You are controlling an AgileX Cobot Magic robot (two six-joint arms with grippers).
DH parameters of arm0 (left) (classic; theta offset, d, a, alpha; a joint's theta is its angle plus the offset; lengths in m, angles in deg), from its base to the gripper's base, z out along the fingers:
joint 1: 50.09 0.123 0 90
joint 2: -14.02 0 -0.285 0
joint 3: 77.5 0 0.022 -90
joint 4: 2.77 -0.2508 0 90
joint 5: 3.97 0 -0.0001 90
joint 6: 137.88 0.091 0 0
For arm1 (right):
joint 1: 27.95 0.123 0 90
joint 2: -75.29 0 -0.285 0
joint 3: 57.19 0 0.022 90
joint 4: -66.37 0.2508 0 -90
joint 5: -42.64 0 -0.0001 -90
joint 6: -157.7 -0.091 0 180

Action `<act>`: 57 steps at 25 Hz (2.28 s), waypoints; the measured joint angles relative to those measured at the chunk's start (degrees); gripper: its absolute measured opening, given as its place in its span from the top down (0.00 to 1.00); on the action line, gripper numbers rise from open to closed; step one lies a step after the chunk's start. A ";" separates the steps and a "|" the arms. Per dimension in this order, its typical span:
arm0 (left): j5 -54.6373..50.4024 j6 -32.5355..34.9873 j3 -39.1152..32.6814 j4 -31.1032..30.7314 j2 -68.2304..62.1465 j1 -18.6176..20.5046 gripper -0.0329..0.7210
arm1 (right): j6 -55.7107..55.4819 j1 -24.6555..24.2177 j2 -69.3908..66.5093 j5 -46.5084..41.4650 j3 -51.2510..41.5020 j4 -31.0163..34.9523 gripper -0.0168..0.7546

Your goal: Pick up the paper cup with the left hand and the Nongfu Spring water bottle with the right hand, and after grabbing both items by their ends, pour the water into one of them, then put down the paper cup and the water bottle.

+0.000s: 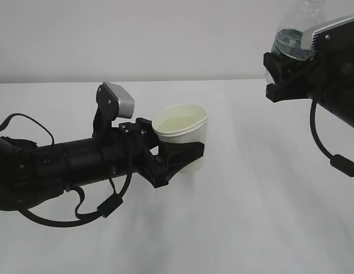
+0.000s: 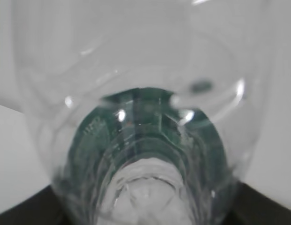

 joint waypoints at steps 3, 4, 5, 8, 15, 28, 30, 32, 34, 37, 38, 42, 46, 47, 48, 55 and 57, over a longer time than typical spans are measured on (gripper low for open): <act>-0.72 0.61 0.00 3.84 0.00 0.00 0.29 | 0.00 0.00 0.00 -0.10 0.00 0.23 0.44; -1.51 1.59 0.00 5.12 0.00 0.00 0.29 | 0.00 0.00 0.00 -0.10 0.00 0.23 0.44; -2.31 2.72 0.00 6.28 0.00 0.00 0.29 | 0.00 0.00 0.00 -0.12 0.00 0.23 0.44; -3.51 5.66 0.00 9.28 0.00 0.00 0.29 | 0.00 0.00 0.00 -0.22 0.00 0.23 0.44; -4.65 9.35 0.00 15.36 0.00 1.06 0.29 | 1.66 0.00 0.00 -0.47 0.00 2.48 0.44; -6.08 9.69 0.00 17.89 0.00 11.10 0.30 | 3.32 0.00 -3.80 -2.26 0.00 6.40 0.44; -6.08 9.80 0.00 17.89 0.00 12.54 0.30 | 3.35 0.00 -4.69 -2.26 0.00 7.71 0.44; -6.08 9.80 0.00 17.98 0.00 14.03 0.30 | 3.45 0.00 -5.62 -2.26 0.00 8.48 0.44; -6.19 9.80 0.00 18.12 0.00 15.23 0.30 | 3.48 0.00 -6.60 -2.15 0.00 8.85 0.44; -6.19 9.80 0.00 18.36 0.00 16.67 0.30 | 3.48 0.00 -7.77 -1.81 0.00 9.45 0.44; -6.19 10.03 0.00 18.67 0.00 17.08 0.30 | 3.48 0.00 -8.05 -1.67 0.00 9.91 0.44; -6.97 12.70 0.00 21.44 0.00 17.70 0.30 | 3.48 0.00 -9.72 0.47 0.00 11.35 0.44; -7.06 15.30 0.00 24.17 -0.27 17.75 0.30 | 3.58 0.00 -11.02 1.29 0.00 12.66 0.44; -7.06 15.76 0.00 25.05 -0.72 17.75 0.30 | 3.58 0.00 -11.39 1.60 0.00 13.43 0.44; -7.06 16.19 0.00 25.85 -1.00 17.75 0.30 | 3.58 0.00 -11.58 1.71 0.00 14.04 0.44; -4.29 19.15 0.00 32.91 -4.08 17.83 0.31 | 3.58 0.00 -14.32 3.18 0.00 15.17 0.44; -3.61 20.32 0.00 34.88 -4.88 17.83 0.31 | 3.58 0.00 -15.67 4.25 0.00 15.17 0.44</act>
